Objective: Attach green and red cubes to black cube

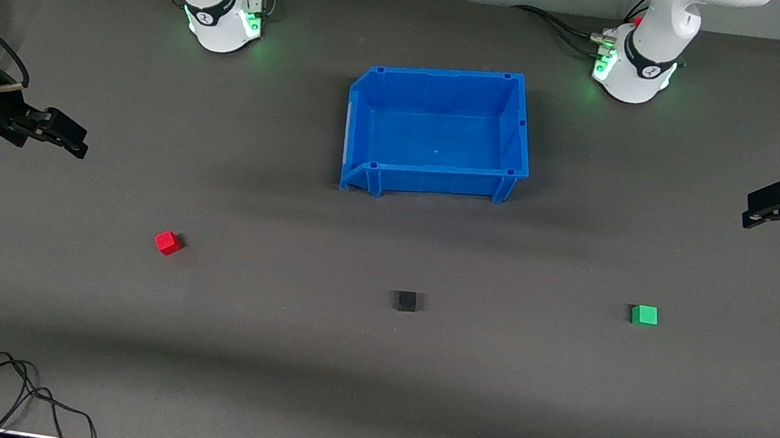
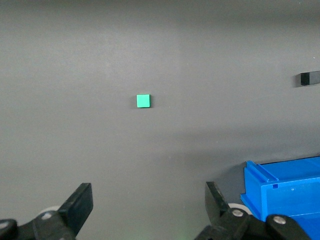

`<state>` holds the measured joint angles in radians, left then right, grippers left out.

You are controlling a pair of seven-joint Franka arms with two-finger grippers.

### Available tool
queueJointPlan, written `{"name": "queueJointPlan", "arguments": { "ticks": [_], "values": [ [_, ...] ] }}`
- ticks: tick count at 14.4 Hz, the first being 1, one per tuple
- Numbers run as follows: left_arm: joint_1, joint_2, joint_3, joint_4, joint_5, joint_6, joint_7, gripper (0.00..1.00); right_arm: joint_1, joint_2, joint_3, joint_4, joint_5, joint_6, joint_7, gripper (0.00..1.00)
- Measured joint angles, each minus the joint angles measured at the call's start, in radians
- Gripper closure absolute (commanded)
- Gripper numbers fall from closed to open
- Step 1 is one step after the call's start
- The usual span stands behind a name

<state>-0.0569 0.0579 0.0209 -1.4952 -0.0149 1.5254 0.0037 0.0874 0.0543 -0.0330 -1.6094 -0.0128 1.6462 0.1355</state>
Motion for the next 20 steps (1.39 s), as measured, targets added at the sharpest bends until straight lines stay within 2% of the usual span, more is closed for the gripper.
{"name": "queueJointPlan", "arguments": {
  "ticks": [14,17,20],
  "values": [
    [0.002,0.000,0.005,0.000,-0.001,-0.031,-0.035,0.00,0.000,0.000,-0.009,0.001,0.000,0.000,0.000,0.00],
    [0.018,0.000,0.015,0.001,-0.012,-0.055,-0.236,0.00,0.001,0.001,-0.009,-0.003,0.000,-0.006,0.000,0.00],
    [0.024,0.000,0.017,0.001,-0.016,-0.062,-0.600,0.00,0.003,0.019,-0.009,-0.038,0.000,0.007,-0.011,0.00]
  ]
}}
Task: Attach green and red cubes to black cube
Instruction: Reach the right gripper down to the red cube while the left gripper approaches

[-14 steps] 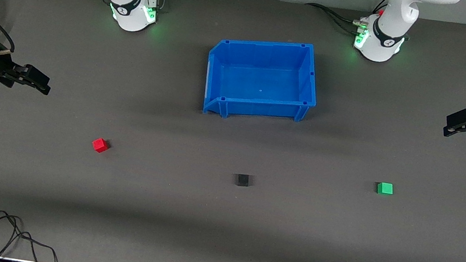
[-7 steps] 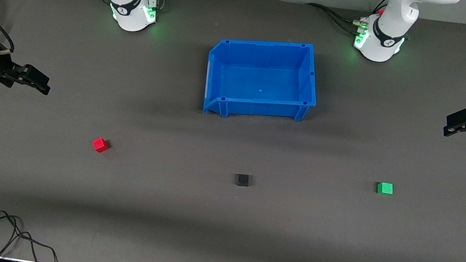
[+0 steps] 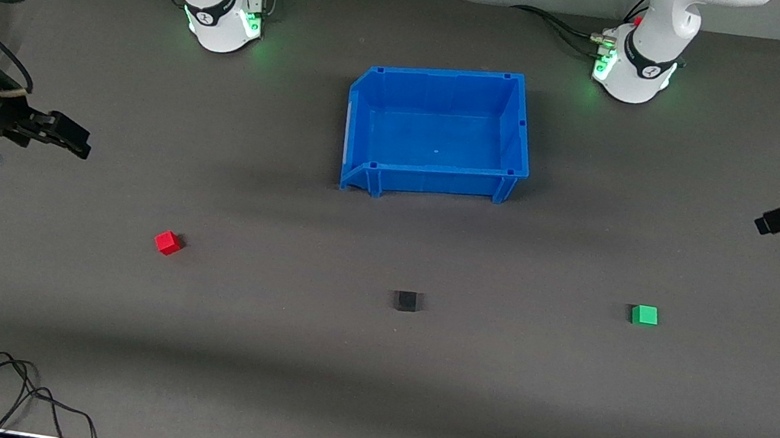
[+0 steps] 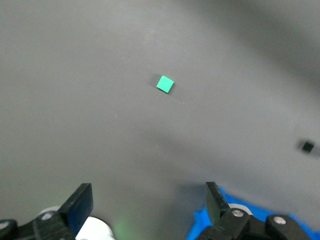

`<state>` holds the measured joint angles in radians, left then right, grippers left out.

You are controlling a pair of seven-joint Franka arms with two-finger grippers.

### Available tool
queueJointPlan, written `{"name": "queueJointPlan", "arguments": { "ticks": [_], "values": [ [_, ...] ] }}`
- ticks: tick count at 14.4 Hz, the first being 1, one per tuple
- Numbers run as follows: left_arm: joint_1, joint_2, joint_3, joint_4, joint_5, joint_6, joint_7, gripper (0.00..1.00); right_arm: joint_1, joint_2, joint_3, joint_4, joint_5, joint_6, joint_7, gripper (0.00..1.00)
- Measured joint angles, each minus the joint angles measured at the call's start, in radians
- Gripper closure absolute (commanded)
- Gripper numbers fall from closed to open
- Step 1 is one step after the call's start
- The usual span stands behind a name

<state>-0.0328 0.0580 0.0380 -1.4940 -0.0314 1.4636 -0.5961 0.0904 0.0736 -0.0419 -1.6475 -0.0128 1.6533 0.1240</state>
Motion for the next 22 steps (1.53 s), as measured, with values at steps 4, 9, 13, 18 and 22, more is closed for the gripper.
{"name": "queueJointPlan", "arguments": {
  "ticks": [4,9,13,18,22],
  "values": [
    [0.047,0.012,0.006,-0.001,-0.097,0.001,-0.405,0.00,0.001,0.094,0.000,-0.059,0.000,0.098,-0.119,0.00],
    [0.166,0.054,0.015,-0.005,-0.202,0.001,-0.516,0.00,0.000,0.233,0.000,-0.119,0.000,0.293,-0.342,0.00],
    [0.199,0.113,0.015,-0.066,-0.291,0.068,-0.607,0.00,-0.001,0.270,-0.001,-0.281,0.000,0.557,-0.360,0.00],
    [0.215,0.130,0.015,-0.257,-0.390,0.266,-0.614,0.00,0.000,0.356,-0.001,-0.367,0.000,0.806,-0.467,0.00],
    [0.226,0.132,0.014,-0.416,-0.492,0.416,-0.528,0.00,-0.001,0.437,-0.001,-0.370,0.000,0.902,-0.525,0.00]
  ]
}}
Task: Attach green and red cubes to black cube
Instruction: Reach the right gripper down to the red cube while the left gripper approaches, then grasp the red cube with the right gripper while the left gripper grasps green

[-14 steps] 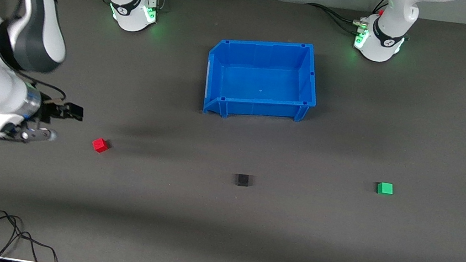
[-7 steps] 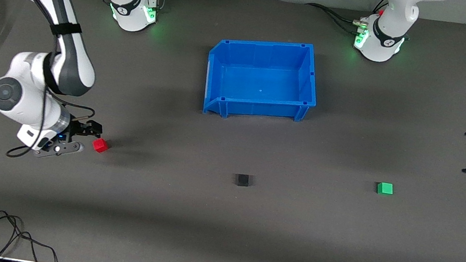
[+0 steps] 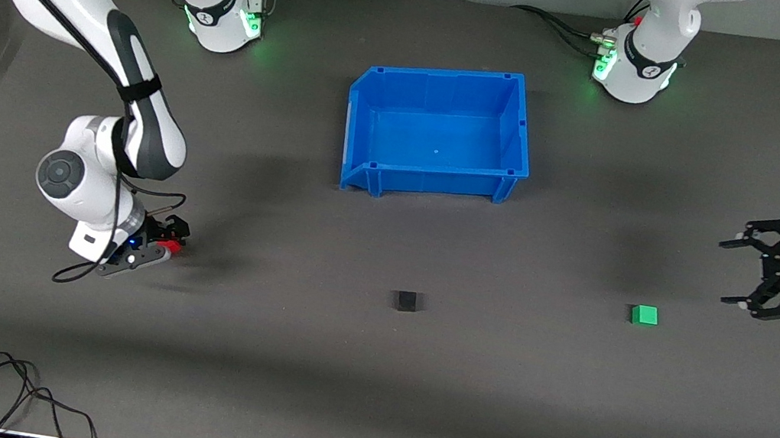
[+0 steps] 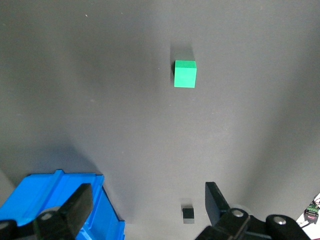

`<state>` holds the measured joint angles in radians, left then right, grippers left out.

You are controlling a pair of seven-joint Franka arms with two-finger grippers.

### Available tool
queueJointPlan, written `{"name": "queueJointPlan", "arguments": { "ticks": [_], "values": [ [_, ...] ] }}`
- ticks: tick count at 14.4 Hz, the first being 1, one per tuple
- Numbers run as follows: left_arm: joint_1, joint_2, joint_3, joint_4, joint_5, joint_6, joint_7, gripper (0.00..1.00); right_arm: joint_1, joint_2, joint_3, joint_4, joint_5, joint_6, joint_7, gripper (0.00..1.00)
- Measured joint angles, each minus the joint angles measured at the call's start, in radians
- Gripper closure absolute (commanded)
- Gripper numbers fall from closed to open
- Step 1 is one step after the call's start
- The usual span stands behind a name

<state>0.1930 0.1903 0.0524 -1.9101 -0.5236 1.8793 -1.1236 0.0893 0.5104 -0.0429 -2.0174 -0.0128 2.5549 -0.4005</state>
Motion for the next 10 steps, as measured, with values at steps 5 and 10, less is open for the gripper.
{"name": "queueJointPlan", "arguments": {
  "ticks": [5,10],
  "values": [
    [0.006,0.071,-0.001,-0.092,-0.082,0.142,0.121,0.00,0.000,0.029,0.000,-0.026,0.000,0.058,-0.004,0.00],
    [0.015,0.191,-0.002,-0.096,-0.179,0.214,0.312,0.00,-0.020,0.029,-0.001,-0.043,0.000,0.070,-0.006,0.45]
  ]
}}
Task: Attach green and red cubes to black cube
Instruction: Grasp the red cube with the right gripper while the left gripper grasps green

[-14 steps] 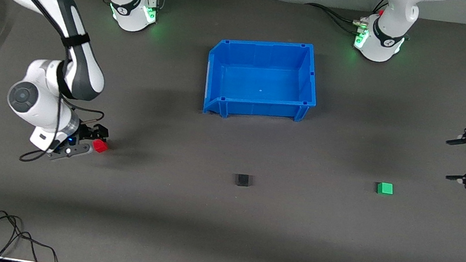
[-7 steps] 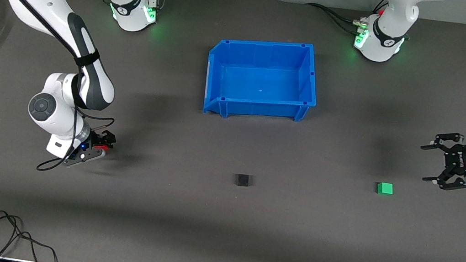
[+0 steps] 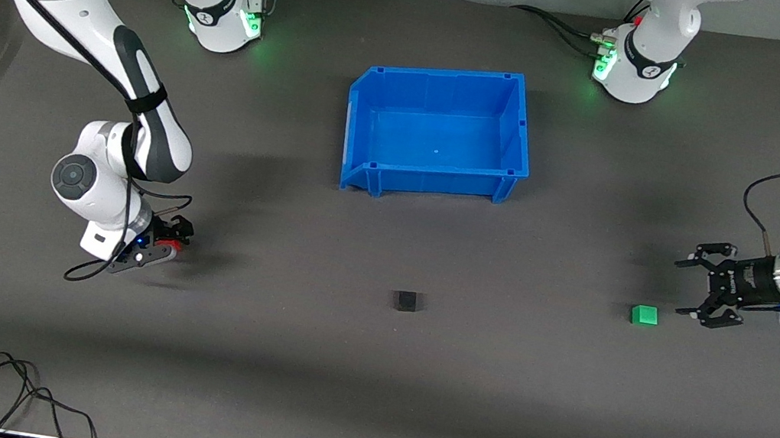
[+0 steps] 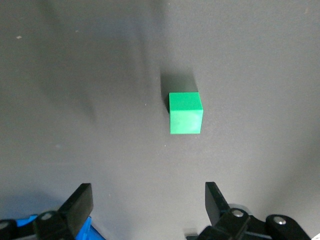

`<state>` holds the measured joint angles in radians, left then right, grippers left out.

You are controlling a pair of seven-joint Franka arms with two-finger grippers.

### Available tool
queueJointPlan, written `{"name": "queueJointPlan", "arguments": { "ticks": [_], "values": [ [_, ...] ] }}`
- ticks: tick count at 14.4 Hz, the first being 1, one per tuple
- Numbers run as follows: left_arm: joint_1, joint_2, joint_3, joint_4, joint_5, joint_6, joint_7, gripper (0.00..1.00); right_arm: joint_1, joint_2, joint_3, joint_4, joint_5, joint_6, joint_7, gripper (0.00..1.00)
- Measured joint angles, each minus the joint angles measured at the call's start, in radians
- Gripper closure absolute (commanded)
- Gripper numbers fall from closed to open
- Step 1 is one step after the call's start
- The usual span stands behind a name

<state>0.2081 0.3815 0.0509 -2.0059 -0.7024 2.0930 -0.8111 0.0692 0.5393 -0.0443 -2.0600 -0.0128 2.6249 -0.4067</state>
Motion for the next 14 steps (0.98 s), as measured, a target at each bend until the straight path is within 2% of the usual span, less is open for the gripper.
{"name": "queueJointPlan", "arguments": {
  "ticks": [1,4,8,10,13,14],
  "values": [
    [0.010,0.019,0.000,0.000,-0.021,0.001,0.045,0.00,-0.001,0.000,0.000,0.000,0.000,0.001,0.000,0.53],
    [0.033,0.073,0.000,0.001,-0.083,0.011,0.159,0.00,0.000,-0.005,0.003,-0.001,0.000,0.002,0.000,0.53],
    [0.033,0.127,-0.005,0.018,-0.141,0.075,0.183,0.00,-0.001,-0.005,0.002,-0.001,0.018,0.002,0.000,0.53],
    [0.032,0.153,-0.008,0.042,-0.166,0.086,0.184,0.00,-0.001,-0.005,0.002,-0.001,0.027,0.002,0.000,0.66],
    [0.029,0.180,-0.012,0.058,-0.214,0.118,0.184,0.00,-0.002,-0.006,0.002,-0.001,0.064,0.003,0.002,1.00],
    [0.027,0.188,-0.014,0.059,-0.230,0.125,0.184,0.00,-0.002,-0.008,0.001,-0.001,0.120,0.003,0.002,1.00]
  ]
}}
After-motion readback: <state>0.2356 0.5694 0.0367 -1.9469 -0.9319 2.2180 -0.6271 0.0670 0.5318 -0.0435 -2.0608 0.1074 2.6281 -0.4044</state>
